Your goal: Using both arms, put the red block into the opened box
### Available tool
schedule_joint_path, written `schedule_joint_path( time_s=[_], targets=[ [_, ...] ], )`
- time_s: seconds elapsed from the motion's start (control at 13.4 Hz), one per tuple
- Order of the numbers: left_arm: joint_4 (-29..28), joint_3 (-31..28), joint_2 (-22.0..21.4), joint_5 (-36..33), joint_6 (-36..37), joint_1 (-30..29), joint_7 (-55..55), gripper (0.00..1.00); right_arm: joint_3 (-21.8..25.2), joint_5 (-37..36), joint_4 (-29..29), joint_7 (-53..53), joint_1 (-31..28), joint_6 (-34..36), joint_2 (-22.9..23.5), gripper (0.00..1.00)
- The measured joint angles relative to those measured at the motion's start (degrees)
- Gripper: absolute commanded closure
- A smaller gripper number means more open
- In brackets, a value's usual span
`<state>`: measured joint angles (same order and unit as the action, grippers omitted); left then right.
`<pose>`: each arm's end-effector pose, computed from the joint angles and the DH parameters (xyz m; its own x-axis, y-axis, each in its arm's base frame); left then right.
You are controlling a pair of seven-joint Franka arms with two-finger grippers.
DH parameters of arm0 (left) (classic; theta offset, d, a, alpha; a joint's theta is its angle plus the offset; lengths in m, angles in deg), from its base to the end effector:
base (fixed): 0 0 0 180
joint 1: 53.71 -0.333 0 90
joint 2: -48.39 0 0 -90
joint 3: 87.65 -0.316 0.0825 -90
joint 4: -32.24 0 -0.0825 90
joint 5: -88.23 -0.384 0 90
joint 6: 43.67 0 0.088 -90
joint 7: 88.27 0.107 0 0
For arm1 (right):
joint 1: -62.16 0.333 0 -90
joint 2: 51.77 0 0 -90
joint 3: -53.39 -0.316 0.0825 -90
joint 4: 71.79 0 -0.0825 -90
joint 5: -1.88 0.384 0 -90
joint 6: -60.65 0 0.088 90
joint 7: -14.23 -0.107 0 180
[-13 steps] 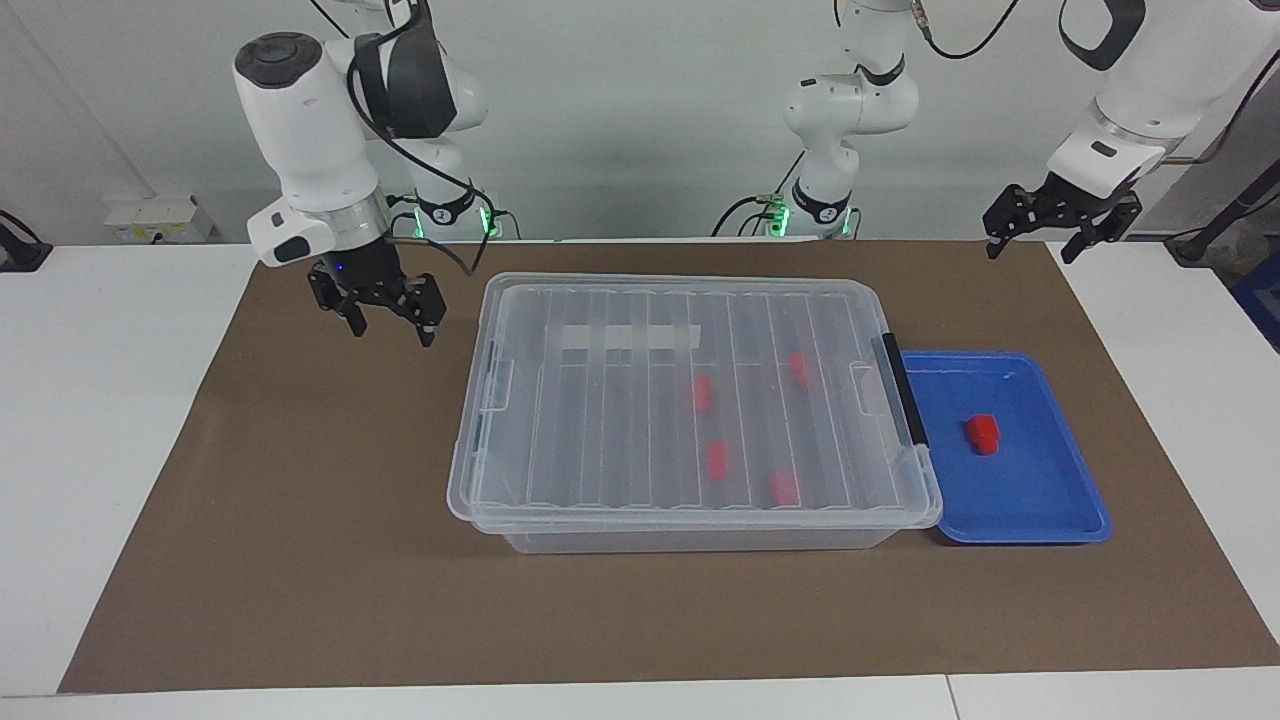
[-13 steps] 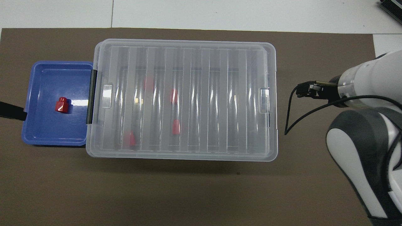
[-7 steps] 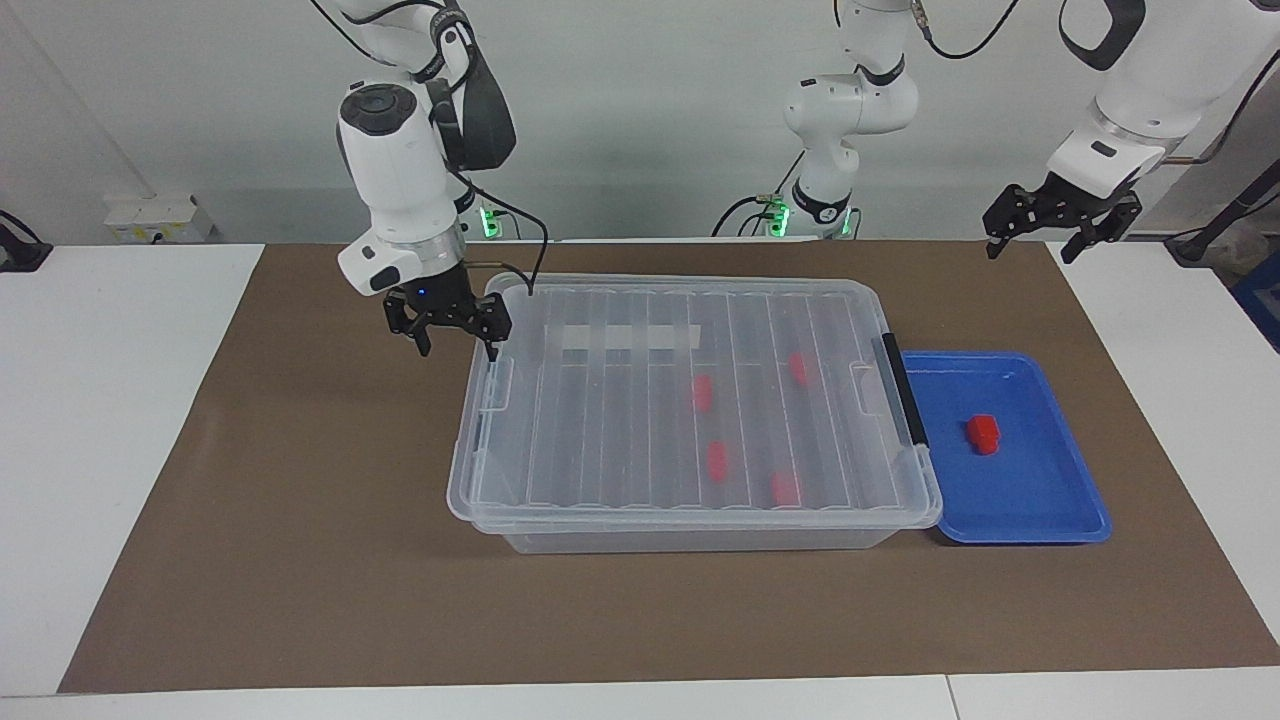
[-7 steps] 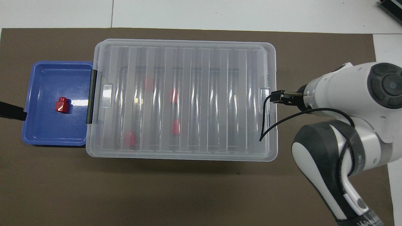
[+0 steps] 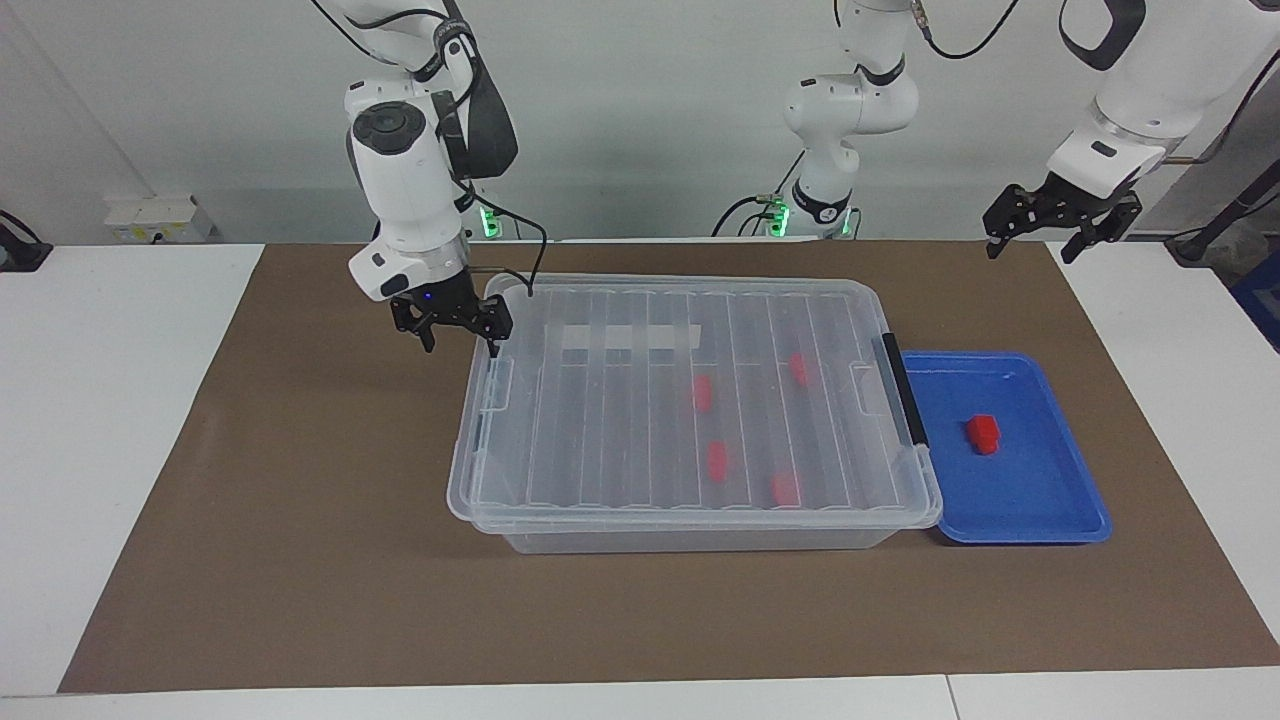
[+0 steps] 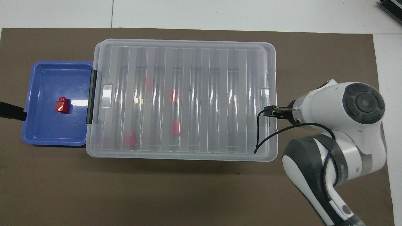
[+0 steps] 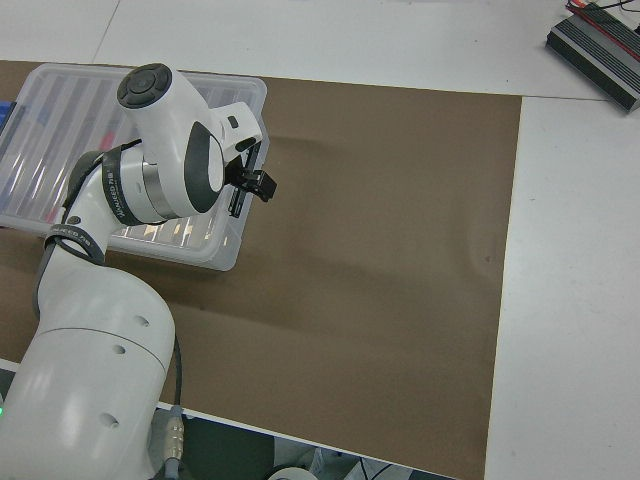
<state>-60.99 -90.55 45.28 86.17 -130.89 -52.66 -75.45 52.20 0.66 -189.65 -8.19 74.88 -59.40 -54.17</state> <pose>0.5315 0.0219 0.6234 0.9804 -0.1887 -0.0567 -0.1902 -0.9815 -0.0211 0.5318 0.1308 0.4620 0.9870 -0.1382 0.0815 -0.1377 -0.9904 -0.0119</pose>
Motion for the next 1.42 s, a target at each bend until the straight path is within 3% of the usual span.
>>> schedule_joint_path(
  time_s=[0.82,1.42],
  targets=[
    [0.0,0.0,0.0,0.0,0.0,0.0,0.0,0.0,0.3,0.0,-0.6,28.5,-15.1,2.3,-1.0,0.0],
    [0.0,0.0,0.0,0.0,0.0,0.0,0.0,0.0,0.3,0.0,-0.7,40.0,-22.1,0.6,-1.0,0.0]
  ],
)
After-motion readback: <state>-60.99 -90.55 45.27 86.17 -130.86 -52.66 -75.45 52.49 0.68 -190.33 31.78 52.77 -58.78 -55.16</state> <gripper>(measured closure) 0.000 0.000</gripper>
